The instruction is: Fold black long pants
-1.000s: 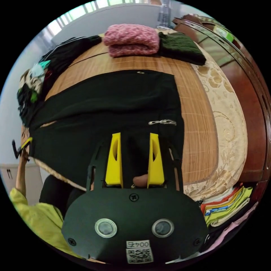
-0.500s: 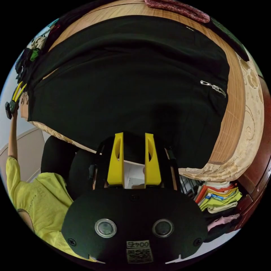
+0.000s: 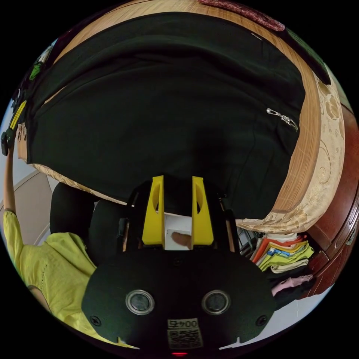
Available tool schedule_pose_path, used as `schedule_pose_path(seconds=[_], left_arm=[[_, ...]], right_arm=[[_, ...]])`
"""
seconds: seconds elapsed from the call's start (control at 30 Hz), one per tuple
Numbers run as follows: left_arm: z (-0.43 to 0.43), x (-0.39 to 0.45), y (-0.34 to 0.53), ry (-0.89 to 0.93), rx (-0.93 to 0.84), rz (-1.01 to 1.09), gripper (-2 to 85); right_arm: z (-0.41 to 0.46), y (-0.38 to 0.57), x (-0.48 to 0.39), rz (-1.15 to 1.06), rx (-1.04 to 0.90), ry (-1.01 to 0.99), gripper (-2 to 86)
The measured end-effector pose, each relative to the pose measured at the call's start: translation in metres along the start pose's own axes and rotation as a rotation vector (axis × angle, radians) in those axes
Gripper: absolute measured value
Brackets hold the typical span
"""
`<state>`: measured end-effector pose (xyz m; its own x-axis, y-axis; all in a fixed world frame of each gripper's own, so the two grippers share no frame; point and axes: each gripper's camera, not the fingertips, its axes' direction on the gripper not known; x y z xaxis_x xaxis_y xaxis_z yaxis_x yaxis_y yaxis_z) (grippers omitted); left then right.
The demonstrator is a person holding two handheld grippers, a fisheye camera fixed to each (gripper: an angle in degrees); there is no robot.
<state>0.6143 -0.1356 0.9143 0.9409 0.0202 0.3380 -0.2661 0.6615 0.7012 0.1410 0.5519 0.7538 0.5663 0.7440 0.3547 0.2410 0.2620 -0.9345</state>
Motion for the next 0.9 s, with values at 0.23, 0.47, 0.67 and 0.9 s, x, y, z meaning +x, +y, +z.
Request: schedule_pose_path(seconds=[0.23,0.47,0.67,0.9], left_arm=[[-0.007,-0.061,0.047,0.252,0.124,-0.346,0.8],[-0.030,-0.127,0.114,0.555,0.358,-0.543,0.6],[-0.048,-0.128,0.194,0.788,0.625,-0.502,0.8],[-0.045,-0.009,0.267,0.974,0.650,-0.356,0.9]], right_arm=[[0.036,-0.009,-0.031,0.024,0.025,-0.012,11.0],[0.076,-0.014,-0.070,0.050,0.042,-0.008,11.5],[0.113,-0.012,-0.103,0.096,0.080,-0.007,11.5],[0.155,-0.001,-0.137,0.155,0.179,-0.032,11.2]])
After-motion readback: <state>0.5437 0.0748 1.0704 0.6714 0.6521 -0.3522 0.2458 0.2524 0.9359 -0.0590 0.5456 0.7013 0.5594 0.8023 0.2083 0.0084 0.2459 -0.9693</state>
